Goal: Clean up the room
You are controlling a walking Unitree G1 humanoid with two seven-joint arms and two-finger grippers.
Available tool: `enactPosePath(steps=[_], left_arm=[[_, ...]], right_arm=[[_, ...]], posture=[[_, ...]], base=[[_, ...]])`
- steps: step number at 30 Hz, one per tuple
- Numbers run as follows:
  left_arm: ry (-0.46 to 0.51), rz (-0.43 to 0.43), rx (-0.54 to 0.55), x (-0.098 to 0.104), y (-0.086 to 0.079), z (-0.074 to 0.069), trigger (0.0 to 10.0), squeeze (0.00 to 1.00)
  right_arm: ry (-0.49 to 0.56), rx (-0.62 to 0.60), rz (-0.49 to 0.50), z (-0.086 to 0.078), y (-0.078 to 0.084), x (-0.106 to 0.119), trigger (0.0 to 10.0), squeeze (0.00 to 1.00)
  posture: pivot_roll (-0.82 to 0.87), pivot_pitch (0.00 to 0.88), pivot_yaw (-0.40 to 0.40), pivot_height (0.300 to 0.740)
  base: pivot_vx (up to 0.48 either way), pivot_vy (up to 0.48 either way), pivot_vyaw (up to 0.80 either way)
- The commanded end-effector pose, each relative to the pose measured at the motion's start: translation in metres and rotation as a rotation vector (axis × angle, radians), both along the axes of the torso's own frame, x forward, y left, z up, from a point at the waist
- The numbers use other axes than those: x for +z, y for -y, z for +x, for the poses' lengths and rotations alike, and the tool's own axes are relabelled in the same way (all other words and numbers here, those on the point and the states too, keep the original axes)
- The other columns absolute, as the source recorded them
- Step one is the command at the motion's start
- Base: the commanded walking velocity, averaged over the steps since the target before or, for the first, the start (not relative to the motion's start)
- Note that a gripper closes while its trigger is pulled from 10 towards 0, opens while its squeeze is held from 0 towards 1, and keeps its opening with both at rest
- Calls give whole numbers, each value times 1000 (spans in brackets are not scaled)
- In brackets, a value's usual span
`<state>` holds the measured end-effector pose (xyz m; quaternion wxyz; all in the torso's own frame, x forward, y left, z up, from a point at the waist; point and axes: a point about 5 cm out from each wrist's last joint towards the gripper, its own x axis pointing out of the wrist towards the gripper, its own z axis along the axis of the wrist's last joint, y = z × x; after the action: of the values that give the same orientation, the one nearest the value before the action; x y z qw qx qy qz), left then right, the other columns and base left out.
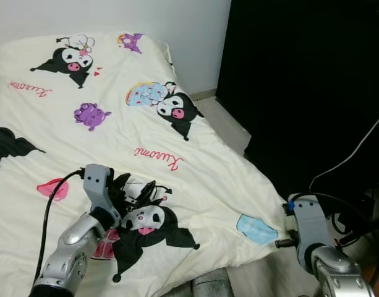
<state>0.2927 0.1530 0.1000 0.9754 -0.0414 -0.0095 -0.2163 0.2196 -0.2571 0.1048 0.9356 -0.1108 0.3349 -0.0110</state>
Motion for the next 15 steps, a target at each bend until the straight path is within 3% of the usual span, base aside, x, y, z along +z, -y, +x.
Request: enactPosePath(steps=[1,5,6,7,8,9,10,15], left_arm=[[-19,66,-15,-9,-3,-4,10000,0],[-18,103,-14,-12,-5,-5,10000,0],[-20,141,-18,-15,-7,-6,10000,0],[-21,167,-21,-16,-9,-7,10000,0],[-24,186,-22,-18,-10,-7,10000,0],[-24,186,-22,-18,-10,-7,10000,0],[-26,201,-26,-19,-10,-8,10000,0],[-29,252,-39,-22,-10,-8,10000,0]], right_arm=[[-52,8,-38,-5,2,-4,0,0],[-102,19,-103,-10,5,-6,39,0],[-143,15,-173,-14,12,-9,10000,0],[-170,11,-220,-17,16,-10,10000,608],[-185,9,-242,-19,19,-10,10000,922],[-185,9,-242,-19,19,-10,10000,922],[-186,7,-239,-19,19,-10,10000,1000],[-139,-10,-246,-12,22,3,10000,1000]], posture=[[-272,217,-97,580],[-268,218,-95,580],[-264,220,-95,580],[-264,220,-95,580],[-264,220,-91,580],[-264,220,-91,580],[-262,221,-88,580],[-262,221,-79,580]], base=[[0,0,0],[0,0,0],[0,0,0],[0,0,0],[0,0,0],[0,0,0],[0,0,0],[0,0,0]])
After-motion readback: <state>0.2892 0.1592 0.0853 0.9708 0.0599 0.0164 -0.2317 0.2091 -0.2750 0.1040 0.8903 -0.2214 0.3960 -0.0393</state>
